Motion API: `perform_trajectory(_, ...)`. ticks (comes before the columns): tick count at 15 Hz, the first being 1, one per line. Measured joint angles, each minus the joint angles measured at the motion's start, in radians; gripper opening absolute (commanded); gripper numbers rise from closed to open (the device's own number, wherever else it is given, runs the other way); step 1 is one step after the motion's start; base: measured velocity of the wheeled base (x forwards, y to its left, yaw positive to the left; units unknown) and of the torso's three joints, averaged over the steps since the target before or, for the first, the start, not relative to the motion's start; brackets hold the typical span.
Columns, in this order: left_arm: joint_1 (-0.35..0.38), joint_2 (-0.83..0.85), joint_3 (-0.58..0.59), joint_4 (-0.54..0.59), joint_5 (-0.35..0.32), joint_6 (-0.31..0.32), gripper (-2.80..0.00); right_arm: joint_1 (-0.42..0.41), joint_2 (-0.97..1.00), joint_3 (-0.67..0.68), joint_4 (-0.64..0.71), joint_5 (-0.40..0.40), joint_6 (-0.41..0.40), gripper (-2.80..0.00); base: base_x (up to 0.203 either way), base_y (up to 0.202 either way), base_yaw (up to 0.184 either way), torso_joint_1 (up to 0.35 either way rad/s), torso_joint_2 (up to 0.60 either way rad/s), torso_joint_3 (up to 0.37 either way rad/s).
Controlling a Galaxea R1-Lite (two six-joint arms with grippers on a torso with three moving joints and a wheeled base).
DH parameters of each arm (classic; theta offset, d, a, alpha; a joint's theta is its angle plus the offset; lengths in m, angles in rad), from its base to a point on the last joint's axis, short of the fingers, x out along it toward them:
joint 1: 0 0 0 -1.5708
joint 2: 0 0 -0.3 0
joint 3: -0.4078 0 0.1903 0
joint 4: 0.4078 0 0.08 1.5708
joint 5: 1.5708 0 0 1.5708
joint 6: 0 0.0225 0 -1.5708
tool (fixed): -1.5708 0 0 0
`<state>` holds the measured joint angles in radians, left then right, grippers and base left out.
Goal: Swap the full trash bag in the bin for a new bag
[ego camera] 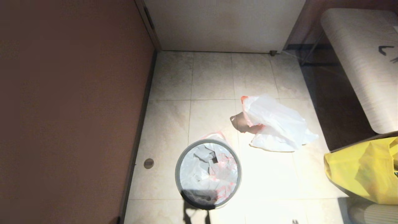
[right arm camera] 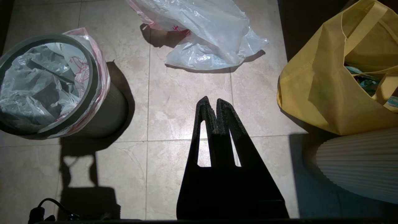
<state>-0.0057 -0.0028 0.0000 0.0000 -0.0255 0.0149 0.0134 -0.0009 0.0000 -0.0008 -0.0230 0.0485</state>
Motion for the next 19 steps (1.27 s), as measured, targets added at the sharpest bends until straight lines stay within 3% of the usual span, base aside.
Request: perform_trajectory(19, 0.001, 0.001, 0.000, 0.000, 0.001, 0.000, -2.80, 0.000, 0.001, 0.000, 0.000, 0.000, -0.003, -2.80, 0.000, 0.000, 0.000, 0.000, 0.00, 0.000)
